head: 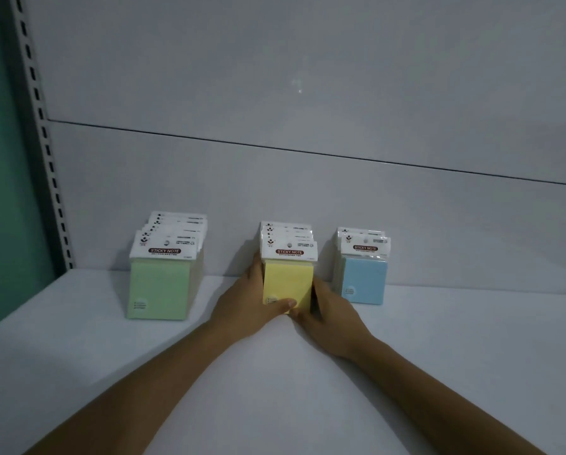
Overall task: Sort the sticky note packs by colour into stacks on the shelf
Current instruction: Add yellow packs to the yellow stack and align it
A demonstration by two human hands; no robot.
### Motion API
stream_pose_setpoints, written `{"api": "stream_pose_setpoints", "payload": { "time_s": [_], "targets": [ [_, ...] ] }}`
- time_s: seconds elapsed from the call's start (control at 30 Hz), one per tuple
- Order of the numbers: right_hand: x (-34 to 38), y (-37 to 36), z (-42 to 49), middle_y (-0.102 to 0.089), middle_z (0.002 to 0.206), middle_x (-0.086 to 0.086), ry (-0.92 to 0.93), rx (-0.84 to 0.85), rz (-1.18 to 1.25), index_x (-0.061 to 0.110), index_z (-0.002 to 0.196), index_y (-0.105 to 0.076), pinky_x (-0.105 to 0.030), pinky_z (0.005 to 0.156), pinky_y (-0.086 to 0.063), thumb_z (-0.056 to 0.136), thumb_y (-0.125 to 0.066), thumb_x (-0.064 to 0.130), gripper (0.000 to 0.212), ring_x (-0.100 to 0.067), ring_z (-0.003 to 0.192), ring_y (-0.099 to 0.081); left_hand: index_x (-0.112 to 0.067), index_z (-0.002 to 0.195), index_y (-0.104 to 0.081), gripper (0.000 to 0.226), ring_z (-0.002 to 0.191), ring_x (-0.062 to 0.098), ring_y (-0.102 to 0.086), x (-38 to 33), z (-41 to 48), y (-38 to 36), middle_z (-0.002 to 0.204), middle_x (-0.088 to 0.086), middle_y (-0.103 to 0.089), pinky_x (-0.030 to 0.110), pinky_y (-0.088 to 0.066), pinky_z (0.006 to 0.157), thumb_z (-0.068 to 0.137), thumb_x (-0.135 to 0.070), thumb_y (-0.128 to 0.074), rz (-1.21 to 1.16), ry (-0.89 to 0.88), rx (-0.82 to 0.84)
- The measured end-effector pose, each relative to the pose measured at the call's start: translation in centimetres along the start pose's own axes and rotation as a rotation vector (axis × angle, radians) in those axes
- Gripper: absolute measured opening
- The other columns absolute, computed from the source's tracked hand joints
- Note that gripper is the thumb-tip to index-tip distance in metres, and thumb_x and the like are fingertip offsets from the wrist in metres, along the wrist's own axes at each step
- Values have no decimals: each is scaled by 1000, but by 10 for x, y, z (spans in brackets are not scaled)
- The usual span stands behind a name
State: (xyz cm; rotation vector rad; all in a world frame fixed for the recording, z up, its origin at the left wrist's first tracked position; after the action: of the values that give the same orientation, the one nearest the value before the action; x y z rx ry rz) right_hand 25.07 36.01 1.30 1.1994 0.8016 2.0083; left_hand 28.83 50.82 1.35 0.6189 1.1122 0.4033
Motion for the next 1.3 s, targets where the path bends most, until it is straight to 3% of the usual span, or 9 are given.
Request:
{"api": "stream_pose_setpoints", "payload": {
  "time_s": [0.2,0.37,0.47,0.57,0.7,0.8,0.97,1.1,1.3],
  "targets": [
    [-9,3,-10,-56,130,-6,-142,24,61,16,139,-33,-34,91,-44,88,-58,40,63,-25,117,-54,-6,148,6,100,137,31,-33,-13,-31,4,155,14,-21,43,-37,105,85,-49,-59,261,153,3],
    [15,27,-36,-56,76,10,9,-278,38,23,94,-53,-22,56,-36,88,-59,32,12,-13,70,-55,-18,144,-29,65,132,18,-38,-28,-74,32,149,-3,-34,36,-42,98,90,-48,-49,498,-27,-189],
    [52,19,-34,-54,68,10,134,-155,125,21,84,-53,-22,53,-38,88,-60,25,9,-9,62,-51,-24,129,-53,42,124,10,-43,-20,-99,51,138,-12,-45,28,-42,92,90,-41,-51,484,-72,-276],
    [90,0,-27,-60,73,6,205,-20,159,18,88,-58,-32,63,-49,89,-59,28,10,-12,67,-56,-27,121,-60,34,117,8,-48,-7,-113,75,129,-13,-53,26,-42,85,90,-40,-53,460,-54,-365],
    [121,-40,-22,-65,93,2,294,156,67,18,106,-59,-36,76,-50,90,-55,32,22,-15,87,-60,-23,120,-57,34,114,15,-52,15,-117,106,125,-5,-56,25,-44,81,88,-34,-59,440,12,-452],
    [133,-60,-11,-62,100,3,344,177,6,24,116,-54,-34,79,-47,91,-51,33,27,-17,94,-57,-21,131,-42,58,119,21,-47,37,-111,128,131,2,-47,32,-45,83,81,-28,-69,404,103,-565],
    [129,-63,20,-59,90,4,328,-70,-41,20,94,-47,-31,64,-43,85,-59,33,19,-16,82,-55,-16,150,0,107,138,26,-30,78,-87,138,153,8,-27,40,-33,107,75,-34,-75,228,314,-351],
    [109,-77,39,-56,76,6,39,-5,187,18,85,-47,-34,62,-47,81,-67,36,27,-14,70,-54,-25,137,-38,67,115,19,-56,97,-80,133,129,-2,-59,39,-47,96,79,-37,-70,99,306,-245],
    [116,-85,41,-58,69,-1,151,62,72,17,68,-54,-40,67,-48,85,-61,28,22,-21,70,-54,-28,130,-43,54,108,19,-59,98,-81,132,123,-5,-62,37,-49,90,82,-42,-65,169,278,-233]
  ]
}}
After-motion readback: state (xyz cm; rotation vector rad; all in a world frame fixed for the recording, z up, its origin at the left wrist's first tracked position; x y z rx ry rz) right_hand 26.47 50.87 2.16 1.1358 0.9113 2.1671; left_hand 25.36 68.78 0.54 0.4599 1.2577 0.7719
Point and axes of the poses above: each hand's wrist, its own z-axis towards the middle knuckle, its own y-axis out of the back of the hand, x = y × z, the point moved 5 cm from there along z, towards the middle knuckle
